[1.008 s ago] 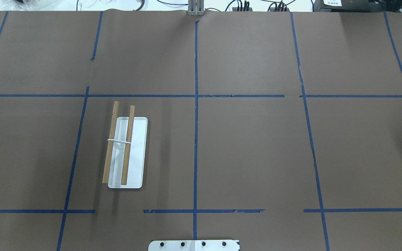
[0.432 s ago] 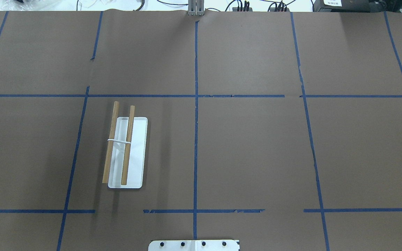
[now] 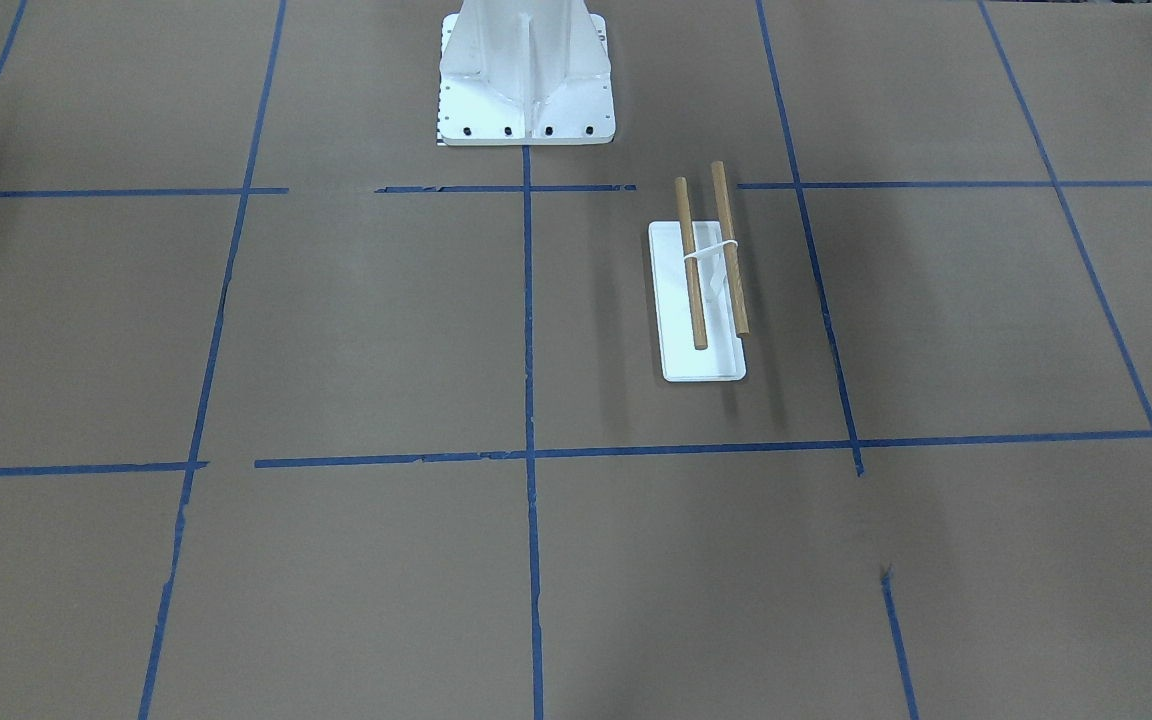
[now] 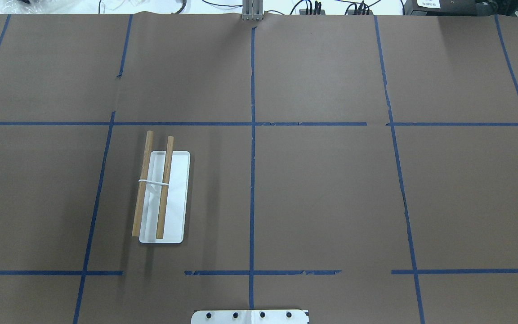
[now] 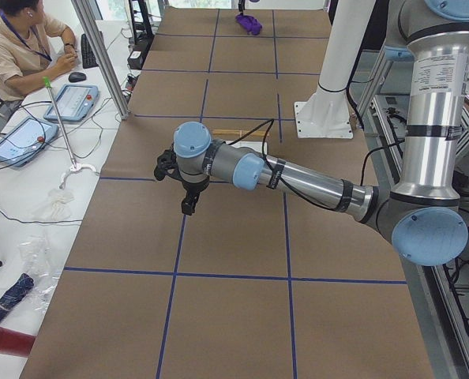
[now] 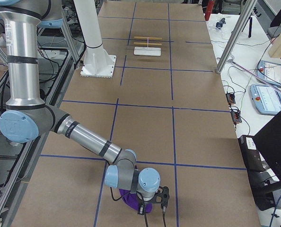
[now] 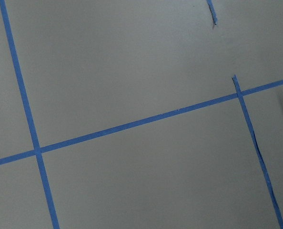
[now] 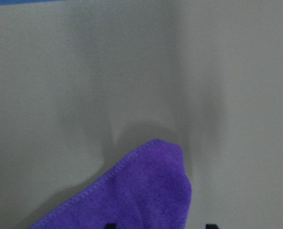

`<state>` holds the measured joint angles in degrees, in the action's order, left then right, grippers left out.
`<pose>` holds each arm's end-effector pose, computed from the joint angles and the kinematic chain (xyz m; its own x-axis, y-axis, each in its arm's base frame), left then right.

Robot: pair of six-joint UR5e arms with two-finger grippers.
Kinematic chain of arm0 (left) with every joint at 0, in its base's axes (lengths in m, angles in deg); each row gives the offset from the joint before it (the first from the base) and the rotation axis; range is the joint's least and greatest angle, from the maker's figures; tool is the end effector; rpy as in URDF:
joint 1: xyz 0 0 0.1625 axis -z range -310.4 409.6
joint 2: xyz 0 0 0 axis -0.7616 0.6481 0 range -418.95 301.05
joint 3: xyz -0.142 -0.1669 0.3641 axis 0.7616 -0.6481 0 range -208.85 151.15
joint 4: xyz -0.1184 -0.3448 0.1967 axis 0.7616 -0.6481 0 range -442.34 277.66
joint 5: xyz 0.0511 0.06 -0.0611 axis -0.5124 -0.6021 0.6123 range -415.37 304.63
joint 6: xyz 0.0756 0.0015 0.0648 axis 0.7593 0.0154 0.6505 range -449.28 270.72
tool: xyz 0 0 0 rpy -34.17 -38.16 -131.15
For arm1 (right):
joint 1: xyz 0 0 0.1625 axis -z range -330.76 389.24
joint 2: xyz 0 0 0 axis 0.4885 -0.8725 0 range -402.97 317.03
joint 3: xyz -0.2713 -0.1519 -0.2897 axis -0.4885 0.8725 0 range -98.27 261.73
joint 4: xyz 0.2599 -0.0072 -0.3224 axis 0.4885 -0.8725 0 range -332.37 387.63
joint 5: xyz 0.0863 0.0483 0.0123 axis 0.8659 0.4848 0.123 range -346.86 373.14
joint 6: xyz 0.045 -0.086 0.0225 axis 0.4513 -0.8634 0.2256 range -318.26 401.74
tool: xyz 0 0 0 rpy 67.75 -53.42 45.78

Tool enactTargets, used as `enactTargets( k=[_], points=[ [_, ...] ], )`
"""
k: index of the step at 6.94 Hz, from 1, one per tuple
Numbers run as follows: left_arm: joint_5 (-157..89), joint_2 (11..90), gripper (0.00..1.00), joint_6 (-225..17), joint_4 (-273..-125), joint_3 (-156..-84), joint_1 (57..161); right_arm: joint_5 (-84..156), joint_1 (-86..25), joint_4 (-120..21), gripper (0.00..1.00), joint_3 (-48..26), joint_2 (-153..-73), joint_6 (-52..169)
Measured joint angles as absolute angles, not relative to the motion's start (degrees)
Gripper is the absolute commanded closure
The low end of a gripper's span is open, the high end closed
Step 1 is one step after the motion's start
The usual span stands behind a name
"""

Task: Hang towel on rack

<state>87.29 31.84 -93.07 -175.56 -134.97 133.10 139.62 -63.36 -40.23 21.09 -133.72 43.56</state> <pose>0.0023 -0.4985 0.4957 0.5774 0.2781 -0.7676 -0.0683 0.9533 0.2940 0.0931 -0.4176 0.8773 0.7977 0.1503 0.5841 -0.0703 0.9850 -0.1575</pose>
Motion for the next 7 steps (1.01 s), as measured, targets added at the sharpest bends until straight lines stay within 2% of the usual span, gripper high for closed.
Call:
enactTargets(
  k=[1, 2, 3, 7],
  points=[
    [87.3, 31.8, 0.00, -93.0, -175.8, -135.0, 133.1, 139.7, -63.3, -40.0, 0.38, 22.4, -133.8, 43.6],
    [87.3, 31.8, 0.00, -93.0, -176.3, -134.9, 133.2, 139.8, -63.3, -40.0, 0.63, 23.1, -133.9, 43.6],
    [87.3, 31.7, 0.00, -93.0, -176.5, -134.9, 133.2, 140.0, -63.3, -40.0, 1.00, 23.4, -133.9, 43.7],
    [87.2, 31.5, 0.00, -92.8, -176.6, -134.8, 133.5, 142.6, -63.3, -40.1, 1.00, 23.3, -133.9, 43.8]
  ],
)
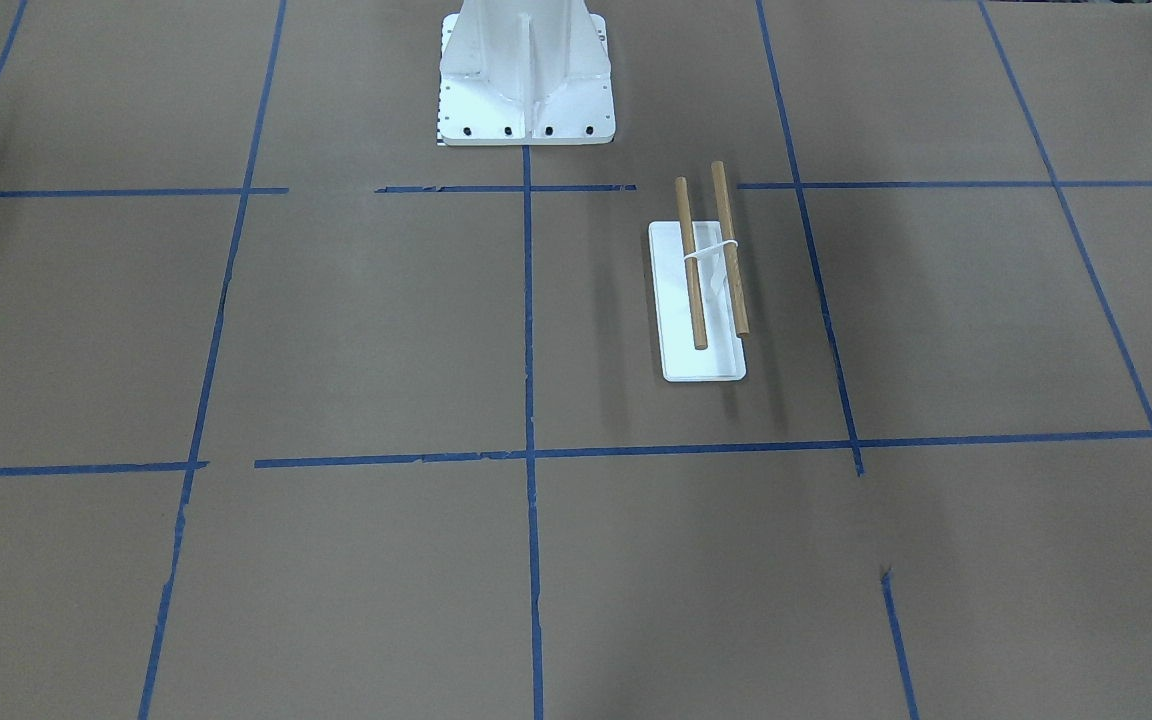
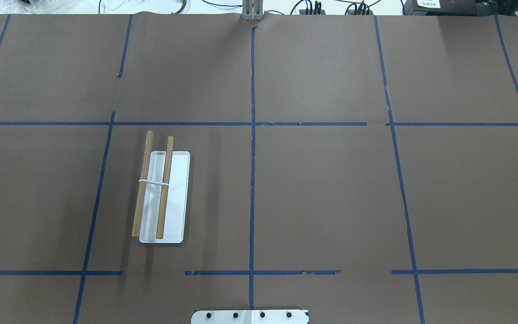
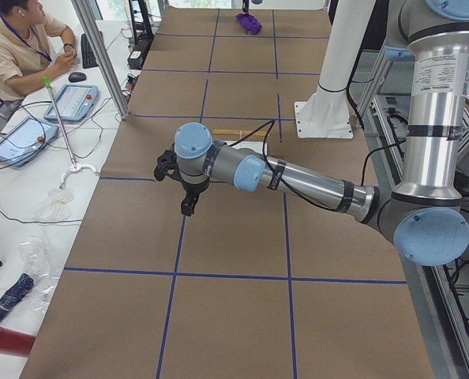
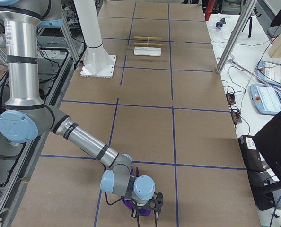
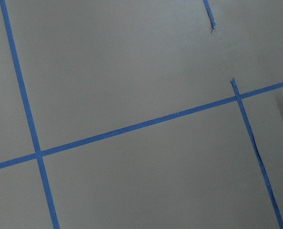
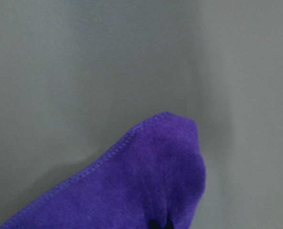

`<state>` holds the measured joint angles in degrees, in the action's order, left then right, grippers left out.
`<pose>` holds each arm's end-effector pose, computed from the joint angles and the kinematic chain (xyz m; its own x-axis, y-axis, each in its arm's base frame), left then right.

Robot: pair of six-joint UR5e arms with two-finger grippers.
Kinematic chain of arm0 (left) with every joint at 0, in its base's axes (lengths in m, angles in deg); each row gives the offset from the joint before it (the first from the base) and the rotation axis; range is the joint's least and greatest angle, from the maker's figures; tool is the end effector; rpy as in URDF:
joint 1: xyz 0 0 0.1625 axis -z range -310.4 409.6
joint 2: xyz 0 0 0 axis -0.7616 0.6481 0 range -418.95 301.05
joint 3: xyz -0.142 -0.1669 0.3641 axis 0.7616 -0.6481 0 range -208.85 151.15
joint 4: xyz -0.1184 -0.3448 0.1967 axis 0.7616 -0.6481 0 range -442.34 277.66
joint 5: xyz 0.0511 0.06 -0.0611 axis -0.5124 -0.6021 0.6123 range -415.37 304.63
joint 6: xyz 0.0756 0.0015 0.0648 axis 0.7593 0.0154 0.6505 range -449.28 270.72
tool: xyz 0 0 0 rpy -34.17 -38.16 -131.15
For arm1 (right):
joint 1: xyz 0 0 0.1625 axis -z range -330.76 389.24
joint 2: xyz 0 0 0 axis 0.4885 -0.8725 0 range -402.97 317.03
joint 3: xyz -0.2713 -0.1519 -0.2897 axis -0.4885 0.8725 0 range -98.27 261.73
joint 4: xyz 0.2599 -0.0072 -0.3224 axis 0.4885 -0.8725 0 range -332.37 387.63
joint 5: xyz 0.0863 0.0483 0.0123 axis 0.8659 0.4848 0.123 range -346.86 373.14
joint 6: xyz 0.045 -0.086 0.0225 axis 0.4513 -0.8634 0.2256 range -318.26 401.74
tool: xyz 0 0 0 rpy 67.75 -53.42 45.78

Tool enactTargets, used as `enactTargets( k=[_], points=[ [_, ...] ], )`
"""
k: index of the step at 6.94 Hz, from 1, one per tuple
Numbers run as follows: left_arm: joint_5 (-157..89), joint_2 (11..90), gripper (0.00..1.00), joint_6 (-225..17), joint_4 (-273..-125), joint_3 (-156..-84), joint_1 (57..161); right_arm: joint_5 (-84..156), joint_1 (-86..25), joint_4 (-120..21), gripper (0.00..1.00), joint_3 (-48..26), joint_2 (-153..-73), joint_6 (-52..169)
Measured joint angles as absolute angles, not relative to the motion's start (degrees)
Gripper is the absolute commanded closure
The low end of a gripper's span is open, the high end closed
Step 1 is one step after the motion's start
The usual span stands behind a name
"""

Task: Hang towel on rack

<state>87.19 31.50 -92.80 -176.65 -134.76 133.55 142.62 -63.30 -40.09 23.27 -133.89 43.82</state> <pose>-0.0018 -0.4973 0.4984 0.5799 0.2850 -0.7632 -0.0632 0.9497 0.3067 0.0880 -0.4051 0.8912 0.7640 0.1822 0.6189 -0.0714 0.9773 -0.1995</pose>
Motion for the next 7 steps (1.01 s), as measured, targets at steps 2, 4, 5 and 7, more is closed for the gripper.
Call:
enactTargets(
  k=[2, 4, 5, 7],
  points=[
    [87.2, 31.6, 0.00, -93.0, -176.6, -134.8, 133.7, 149.5, -63.9, -40.3, 1.00, 17.2, -135.2, 43.8],
    [87.4, 32.2, 0.00, -95.7, -176.7, -135.1, 133.6, 154.1, -65.2, -45.2, 1.00, 3.2, -138.3, 45.2],
    [87.9, 32.7, 0.00, -97.8, -177.9, -135.3, 133.5, 156.8, -64.7, -48.7, 1.00, -3.1, -138.7, 48.0],
    [93.6, 33.9, 0.00, -106.9, -186.2, -134.8, 132.0, 162.0, -58.3, -51.1, 1.00, -14.3, -137.3, 60.8]
  ],
)
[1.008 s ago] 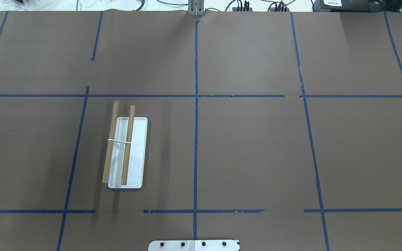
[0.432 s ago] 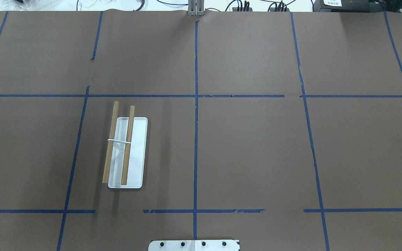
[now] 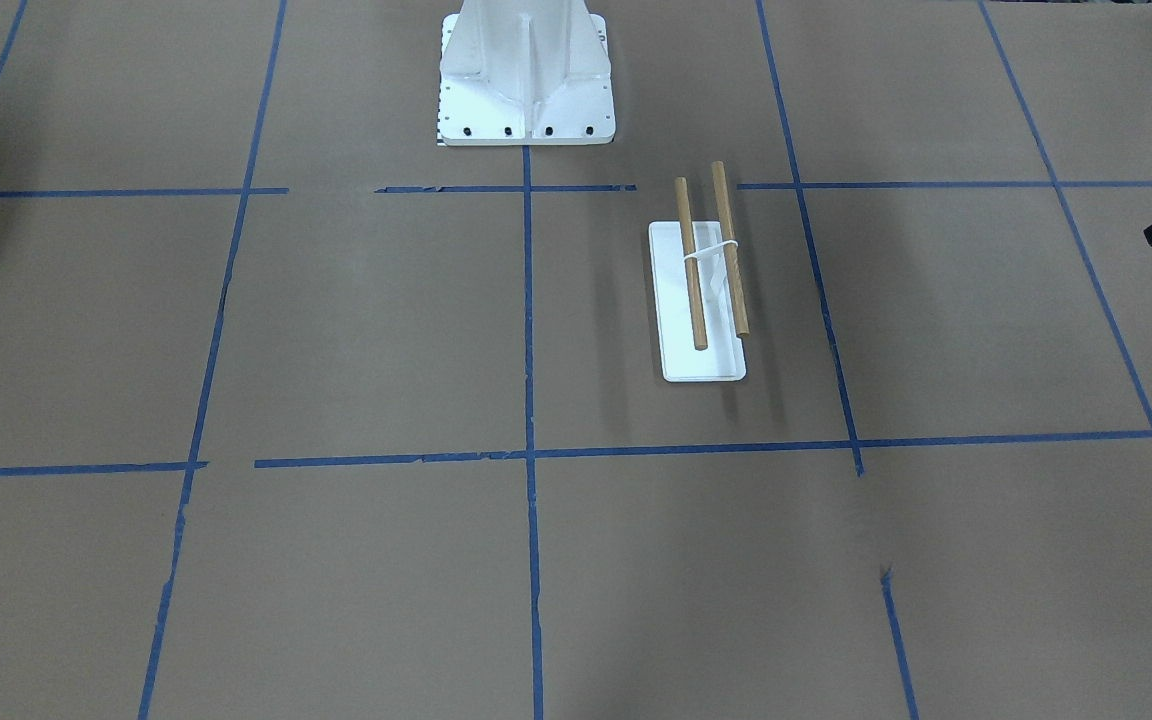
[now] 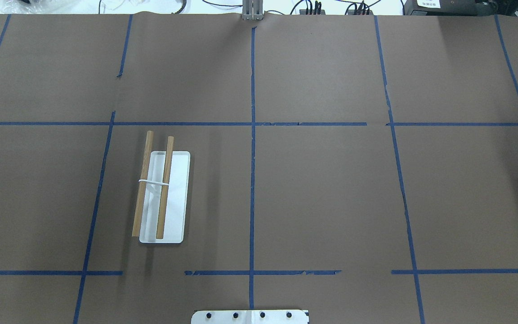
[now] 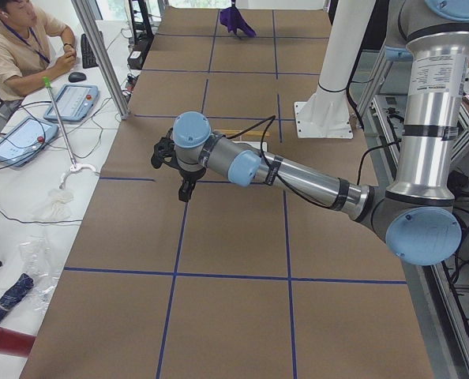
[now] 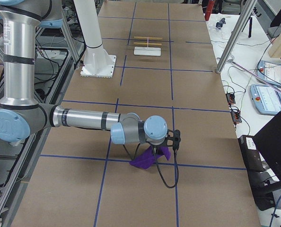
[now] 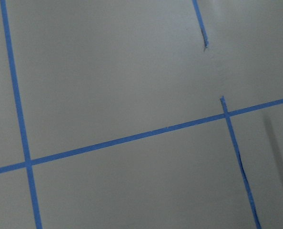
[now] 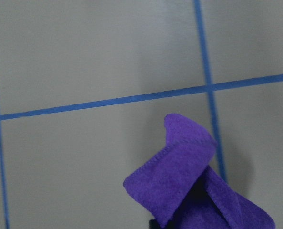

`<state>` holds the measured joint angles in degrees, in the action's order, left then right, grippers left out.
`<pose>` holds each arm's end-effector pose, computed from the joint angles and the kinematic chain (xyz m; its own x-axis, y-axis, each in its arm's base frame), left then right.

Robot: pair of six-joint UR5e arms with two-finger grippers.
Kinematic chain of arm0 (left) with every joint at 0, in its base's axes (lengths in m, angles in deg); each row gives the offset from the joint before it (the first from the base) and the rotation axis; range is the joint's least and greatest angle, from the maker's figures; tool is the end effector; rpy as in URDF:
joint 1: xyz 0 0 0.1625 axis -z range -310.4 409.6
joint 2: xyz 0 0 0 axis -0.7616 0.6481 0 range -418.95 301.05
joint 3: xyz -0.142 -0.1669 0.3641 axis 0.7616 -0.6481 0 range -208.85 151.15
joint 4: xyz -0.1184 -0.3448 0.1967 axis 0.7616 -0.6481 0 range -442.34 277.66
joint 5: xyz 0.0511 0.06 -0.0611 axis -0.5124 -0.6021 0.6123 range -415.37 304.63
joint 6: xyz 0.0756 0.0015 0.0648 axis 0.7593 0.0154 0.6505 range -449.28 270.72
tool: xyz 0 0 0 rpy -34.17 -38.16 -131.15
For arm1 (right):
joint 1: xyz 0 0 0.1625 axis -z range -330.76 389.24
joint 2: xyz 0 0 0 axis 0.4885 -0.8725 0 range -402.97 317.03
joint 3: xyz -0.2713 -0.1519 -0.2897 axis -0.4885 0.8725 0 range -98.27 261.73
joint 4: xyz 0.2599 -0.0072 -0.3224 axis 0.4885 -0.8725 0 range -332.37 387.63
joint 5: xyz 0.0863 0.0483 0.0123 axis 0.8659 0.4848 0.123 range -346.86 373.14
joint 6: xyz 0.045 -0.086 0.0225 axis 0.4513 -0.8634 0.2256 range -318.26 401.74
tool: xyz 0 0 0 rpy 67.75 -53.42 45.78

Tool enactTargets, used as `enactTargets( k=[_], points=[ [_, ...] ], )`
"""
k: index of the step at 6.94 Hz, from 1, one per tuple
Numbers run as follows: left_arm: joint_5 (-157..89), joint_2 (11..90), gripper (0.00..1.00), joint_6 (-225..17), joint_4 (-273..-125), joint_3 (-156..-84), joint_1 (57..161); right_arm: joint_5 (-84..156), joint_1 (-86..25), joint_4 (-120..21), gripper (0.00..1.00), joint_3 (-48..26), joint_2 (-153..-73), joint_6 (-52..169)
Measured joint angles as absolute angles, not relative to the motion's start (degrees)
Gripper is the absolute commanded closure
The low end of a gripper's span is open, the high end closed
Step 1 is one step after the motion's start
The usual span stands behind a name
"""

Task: Hang towel on rack

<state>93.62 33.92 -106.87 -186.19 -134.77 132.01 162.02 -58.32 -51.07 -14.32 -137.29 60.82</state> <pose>0.0191 -0.5062 0.4500 0.4622 0.2494 -0.8510 0.0298 0.9547 0.2960 0.0280 -0.4704 0.6021 0.4938 0.1153 0.8619 -0.1269 0.9901 -0.0597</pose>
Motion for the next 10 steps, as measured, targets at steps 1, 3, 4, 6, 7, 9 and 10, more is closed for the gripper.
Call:
enactTargets(
  k=[1, 3, 4, 6, 7, 9, 10],
  points=[
    [95.2, 35.1, 0.00, -117.3, -193.2, -134.5, 129.9, 163.1, -53.1, -51.1, 1.00, -18.9, -133.9, 71.0],
    [95.7, 39.5, 0.00, -135.5, -202.4, -133.5, 123.9, 162.6, -40.7, -50.8, 1.00, -24.8, -123.0, 95.5],
    [95.5, 43.1, 0.00, -142.1, -203.5, -133.1, 121.2, 160.5, -35.0, -50.8, 1.00, -25.9, -115.7, 108.6],
    [90.6, 51.9, 0.00, -157.5, -204.1, -132.5, 114.7, 153.4, -23.8, -50.8, 1.00, -27.2, -105.3, 126.2],
    [88.3, 55.9, 0.00, -166.2, -204.2, -131.8, 110.4, 149.4, -19.1, -50.8, 1.00, -27.6, -101.1, 133.0],
    [85.9, 63.4, 0.00, -182.1, -204.8, -128.7, 104.5, 143.1, -12.6, -50.8, 1.00, -27.7, -95.7, 138.1],
    [84.1, 65.5, 0.00, -186.5, -205.0, -128.0, 102.4, 140.8, -10.9, -51.0, 1.00, -27.5, -93.8, 138.2]
  ],
)
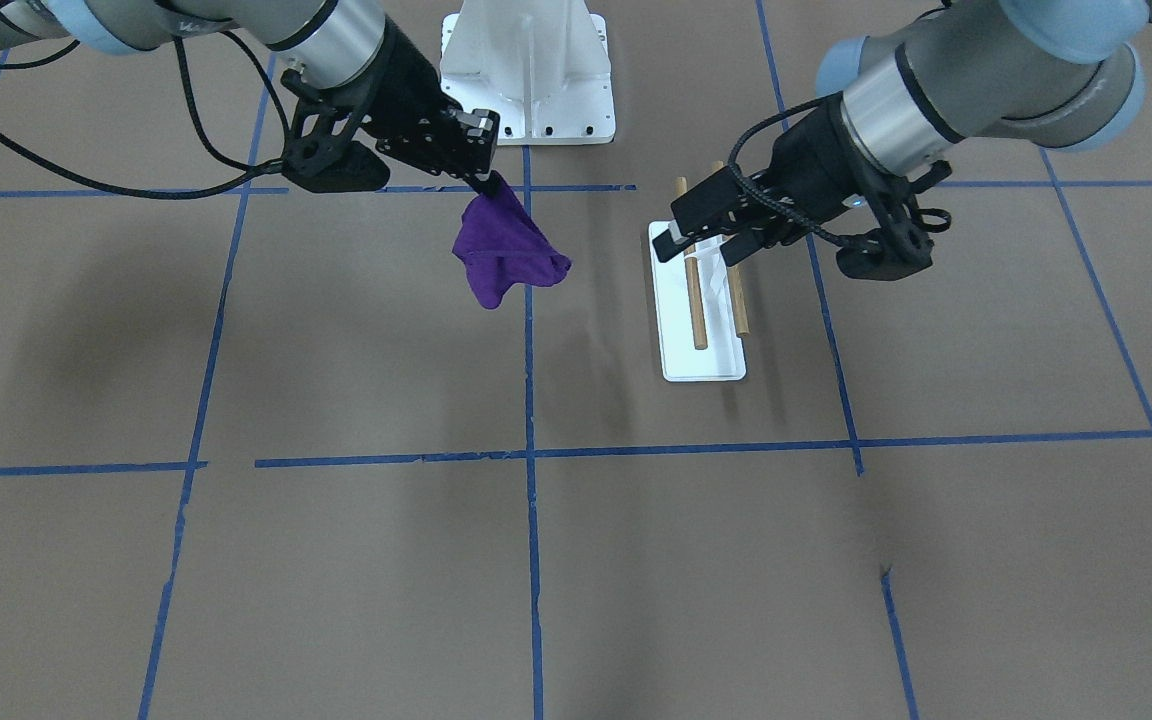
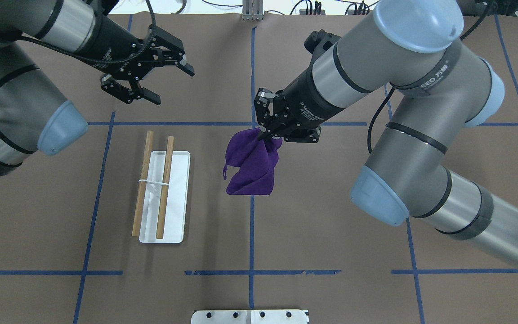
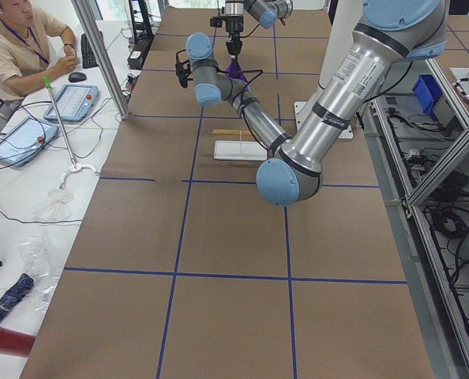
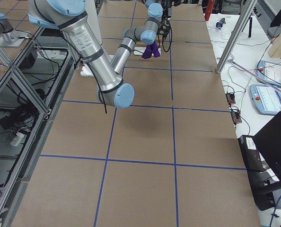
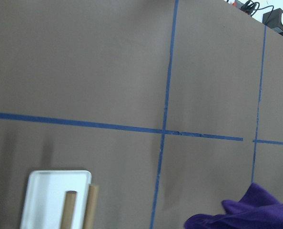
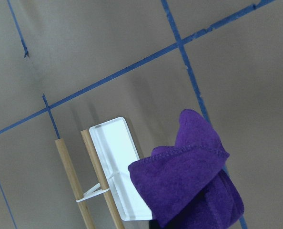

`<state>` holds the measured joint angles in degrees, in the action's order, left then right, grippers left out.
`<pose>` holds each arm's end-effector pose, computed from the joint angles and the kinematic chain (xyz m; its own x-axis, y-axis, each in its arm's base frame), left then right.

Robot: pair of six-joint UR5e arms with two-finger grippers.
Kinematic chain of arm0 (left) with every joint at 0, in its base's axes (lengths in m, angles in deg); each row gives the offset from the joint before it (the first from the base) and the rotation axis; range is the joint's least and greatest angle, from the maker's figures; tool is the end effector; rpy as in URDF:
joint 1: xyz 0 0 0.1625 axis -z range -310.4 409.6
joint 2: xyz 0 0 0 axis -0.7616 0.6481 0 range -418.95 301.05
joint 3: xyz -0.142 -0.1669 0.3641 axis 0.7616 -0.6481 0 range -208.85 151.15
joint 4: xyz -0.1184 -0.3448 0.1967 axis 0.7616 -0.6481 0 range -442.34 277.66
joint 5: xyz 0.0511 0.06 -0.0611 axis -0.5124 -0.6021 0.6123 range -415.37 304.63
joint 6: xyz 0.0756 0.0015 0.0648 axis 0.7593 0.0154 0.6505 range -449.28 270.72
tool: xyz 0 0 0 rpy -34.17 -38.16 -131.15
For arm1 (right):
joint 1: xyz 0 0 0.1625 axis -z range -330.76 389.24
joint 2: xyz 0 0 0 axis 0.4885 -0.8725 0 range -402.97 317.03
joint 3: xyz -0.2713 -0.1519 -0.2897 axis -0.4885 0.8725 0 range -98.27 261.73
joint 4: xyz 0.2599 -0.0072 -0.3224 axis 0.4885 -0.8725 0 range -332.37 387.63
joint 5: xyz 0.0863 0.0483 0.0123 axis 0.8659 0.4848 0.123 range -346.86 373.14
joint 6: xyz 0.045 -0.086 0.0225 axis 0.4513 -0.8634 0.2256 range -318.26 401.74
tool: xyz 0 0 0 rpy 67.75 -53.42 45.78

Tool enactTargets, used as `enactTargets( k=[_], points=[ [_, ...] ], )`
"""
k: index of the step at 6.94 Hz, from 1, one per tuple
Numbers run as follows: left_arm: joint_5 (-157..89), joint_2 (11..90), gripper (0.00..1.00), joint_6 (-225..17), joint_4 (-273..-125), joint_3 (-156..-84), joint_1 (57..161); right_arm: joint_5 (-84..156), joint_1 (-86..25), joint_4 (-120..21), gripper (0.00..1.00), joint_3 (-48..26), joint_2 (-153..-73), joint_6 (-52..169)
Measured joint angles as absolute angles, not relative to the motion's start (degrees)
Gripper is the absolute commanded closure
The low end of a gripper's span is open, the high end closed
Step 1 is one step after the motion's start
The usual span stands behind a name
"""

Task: Hang towel on rack

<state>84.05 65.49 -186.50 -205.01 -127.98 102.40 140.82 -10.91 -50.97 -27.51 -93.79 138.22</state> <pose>0.3236 -0.5217 0.1612 0.1335 -0.3112 -0.9409 0.0896 0.9493 -0.3013 -0.3984 -0.4308 0.0914 0.2540 0.3311 0.9088 -0.1011 0.9435 -0.3155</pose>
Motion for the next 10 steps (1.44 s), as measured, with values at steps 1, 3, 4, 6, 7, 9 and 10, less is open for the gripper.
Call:
enactTargets(
  k=[1, 3, 4, 6, 7, 9, 10],
  points=[
    [82.9, 66.7, 0.00, -189.3, -205.1, -127.6, 100.7, 138.9, -9.8, -51.1, 1.00, -27.4, -92.4, 136.6],
    [82.2, 67.6, 0.00, -194.8, -205.0, -126.8, 98.2, 137.2, -8.9, -51.1, 1.00, -27.1, -91.4, 131.4],
    [81.5, 67.7, 0.00, -198.9, -205.1, -126.5, 97.1, 136.5, -8.7, -51.1, 1.00, -27.1, -91.2, 130.3],
    [78.3, 67.8, 0.04, -207.8, -205.6, -126.2, 95.2, 135.7, -8.5, -51.0, 1.00, -27.0, -90.6, 130.0],
    [77.5, 67.8, 0.07, -210.6, -205.7, -126.0, 94.5, 135.4, -8.5, -51.0, 1.00, -26.9, -90.4, 129.9],
    [77.0, 67.8, 0.07, -214.6, -205.8, -126.0, 93.5, 134.8, -8.4, -50.8, 1.00, -26.9, -90.3, 129.9],
    [77.0, 67.9, 0.08, -216.0, -205.9, -126.0, 93.3, 134.3, -8.4, -50.8, 1.00, -26.9, -90.3, 130.0]
  ],
)
